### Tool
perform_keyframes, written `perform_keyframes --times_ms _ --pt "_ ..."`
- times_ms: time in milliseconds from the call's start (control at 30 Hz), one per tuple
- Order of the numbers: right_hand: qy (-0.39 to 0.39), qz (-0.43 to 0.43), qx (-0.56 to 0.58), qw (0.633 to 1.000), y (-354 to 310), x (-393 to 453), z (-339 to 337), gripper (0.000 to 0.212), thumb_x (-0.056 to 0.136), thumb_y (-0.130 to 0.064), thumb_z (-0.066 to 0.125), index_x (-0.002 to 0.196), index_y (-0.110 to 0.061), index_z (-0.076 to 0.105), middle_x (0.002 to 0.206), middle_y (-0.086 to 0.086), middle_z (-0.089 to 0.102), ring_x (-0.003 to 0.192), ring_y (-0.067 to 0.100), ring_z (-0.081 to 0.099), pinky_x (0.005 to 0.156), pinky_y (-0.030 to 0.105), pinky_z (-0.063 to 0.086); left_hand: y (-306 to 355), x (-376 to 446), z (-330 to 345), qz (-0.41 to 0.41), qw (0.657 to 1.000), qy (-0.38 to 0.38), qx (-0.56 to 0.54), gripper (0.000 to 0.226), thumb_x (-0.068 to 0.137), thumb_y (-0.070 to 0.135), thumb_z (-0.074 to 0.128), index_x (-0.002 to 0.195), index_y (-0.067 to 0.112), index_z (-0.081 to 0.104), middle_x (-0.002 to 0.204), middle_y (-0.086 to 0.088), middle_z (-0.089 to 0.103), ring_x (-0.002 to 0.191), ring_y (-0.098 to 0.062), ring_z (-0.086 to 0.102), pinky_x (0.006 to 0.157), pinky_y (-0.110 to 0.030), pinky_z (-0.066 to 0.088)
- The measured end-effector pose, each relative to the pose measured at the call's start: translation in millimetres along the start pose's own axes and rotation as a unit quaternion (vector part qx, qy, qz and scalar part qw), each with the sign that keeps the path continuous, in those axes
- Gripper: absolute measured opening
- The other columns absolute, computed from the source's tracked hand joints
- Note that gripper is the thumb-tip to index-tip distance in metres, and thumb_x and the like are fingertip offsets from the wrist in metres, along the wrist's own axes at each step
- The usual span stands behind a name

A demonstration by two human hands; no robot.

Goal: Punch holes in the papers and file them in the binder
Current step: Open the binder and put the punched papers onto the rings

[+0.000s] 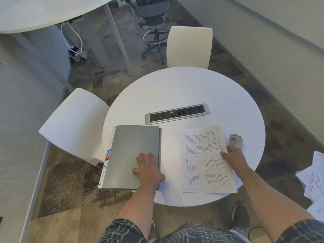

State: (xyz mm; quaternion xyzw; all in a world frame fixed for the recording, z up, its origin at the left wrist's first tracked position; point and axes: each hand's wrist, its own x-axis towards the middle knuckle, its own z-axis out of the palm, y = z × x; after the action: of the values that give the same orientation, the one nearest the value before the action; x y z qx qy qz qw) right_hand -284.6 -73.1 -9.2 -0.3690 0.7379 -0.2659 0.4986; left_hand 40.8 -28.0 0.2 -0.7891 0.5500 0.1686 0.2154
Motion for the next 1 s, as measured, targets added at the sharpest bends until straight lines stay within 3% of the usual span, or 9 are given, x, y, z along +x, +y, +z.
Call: perform_keyframes --times_ms 333,400,500,600,767,1000 --pt "0.003 -0.002 -0.034 0.999 4.3 -6.3 -1.5 0.012 0.101 -0.011 0.055 0.105 -0.018 0.065 0.098 0.000 0.072 0.086 0.021 0.071 0.080 0.041 0.055 16.7 -4.8 -6.9 0.060 0.997 -0.006 0.040 0.090 0.090 0.016 0.054 0.160 0.025 -0.001 0.165 -0.019 -0.009 0.143 -0.065 0.013 0.092 -0.065 0.049" --pt "0.004 -0.002 -0.041 0.999 4.0 -5.9 -1.0 0.012 0.101 -0.012 0.055 0.105 -0.018 0.064 0.099 0.001 0.072 0.086 0.022 0.071 0.080 0.041 0.055 19.0 -2.8 -16.7 0.073 0.996 -0.013 0.050 0.078 0.090 0.014 0.054 0.158 0.019 0.016 0.166 -0.019 -0.006 0.141 -0.064 0.021 0.090 -0.060 0.053" --pt "0.008 -0.005 -0.054 0.998 2.5 -6.2 1.0 0.012 0.100 -0.012 0.055 0.106 -0.017 0.063 0.101 0.003 0.072 0.088 0.024 0.071 0.080 0.041 0.056 24.4 -4.7 -36.4 0.101 0.992 -0.022 0.069 0.064 0.088 0.016 0.052 0.149 0.004 0.038 0.167 -0.023 0.000 0.134 -0.056 0.043 0.104 -0.056 0.048" --pt "0.007 -0.007 -0.061 0.998 4.5 -3.8 3.5 0.014 0.100 -0.013 0.055 0.110 -0.017 0.064 0.104 0.005 0.073 0.089 0.024 0.072 0.081 0.043 0.058 32.3 -17.1 -55.2 0.135 0.987 -0.020 0.089 0.062 0.089 0.020 0.050 0.147 0.001 0.042 0.167 -0.025 0.006 0.123 -0.043 0.058 0.107 -0.051 0.044" --pt "0.017 -0.017 -0.088 0.996 5.1 -2.8 3.9 0.020 0.099 -0.014 0.055 0.117 -0.014 0.064 0.106 0.007 0.074 0.087 0.026 0.073 0.084 0.047 0.060 42.5 -31.4 -66.0 0.176 0.982 -0.012 0.069 0.059 0.089 0.020 0.050 0.145 0.004 0.044 0.168 -0.022 0.008 0.116 -0.042 0.062 0.096 -0.045 0.051" --pt "0.061 -0.041 -0.137 0.988 -4.9 -11.0 -4.2 0.031 0.099 -0.012 0.049 0.129 -0.013 0.059 0.103 0.003 0.063 0.079 0.022 0.064 0.072 0.035 0.048 52.5 -50.6 -78.7 0.228 0.973 -0.017 0.040 0.067 0.090 0.022 0.047 0.156 0.016 0.033 0.169 -0.019 0.005 0.123 -0.041 0.059 0.099 -0.044 0.051"
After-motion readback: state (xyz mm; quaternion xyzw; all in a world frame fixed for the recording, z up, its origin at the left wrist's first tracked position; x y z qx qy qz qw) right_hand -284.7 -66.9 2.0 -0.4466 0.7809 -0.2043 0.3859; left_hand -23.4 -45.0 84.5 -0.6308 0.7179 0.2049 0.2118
